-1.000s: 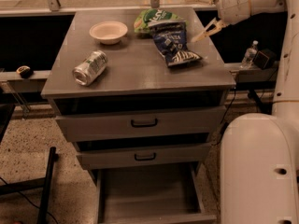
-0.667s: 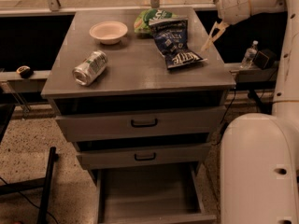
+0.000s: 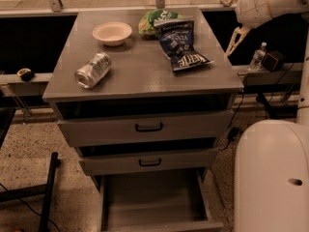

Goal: Pick blue chip bag from bottom drawer and place on counter

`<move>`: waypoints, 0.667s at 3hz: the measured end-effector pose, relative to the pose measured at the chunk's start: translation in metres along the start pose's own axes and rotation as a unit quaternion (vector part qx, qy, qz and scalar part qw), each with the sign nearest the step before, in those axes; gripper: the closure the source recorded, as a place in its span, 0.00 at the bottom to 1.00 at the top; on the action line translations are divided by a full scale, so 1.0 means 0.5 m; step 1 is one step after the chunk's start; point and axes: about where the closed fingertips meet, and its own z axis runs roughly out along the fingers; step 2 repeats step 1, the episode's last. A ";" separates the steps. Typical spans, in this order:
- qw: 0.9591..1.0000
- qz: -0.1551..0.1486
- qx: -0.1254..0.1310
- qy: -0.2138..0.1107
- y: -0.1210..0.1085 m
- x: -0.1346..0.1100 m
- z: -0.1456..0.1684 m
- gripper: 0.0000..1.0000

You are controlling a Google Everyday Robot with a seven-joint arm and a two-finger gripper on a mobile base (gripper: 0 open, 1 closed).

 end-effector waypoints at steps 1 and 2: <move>1.000 -0.001 0.010 0.000 -0.012 0.004 0.014 0.00; 1.000 -0.001 0.010 0.000 -0.012 0.004 0.014 0.00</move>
Offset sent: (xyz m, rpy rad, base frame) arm 0.0000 0.0000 0.0000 0.0000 0.0000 0.0000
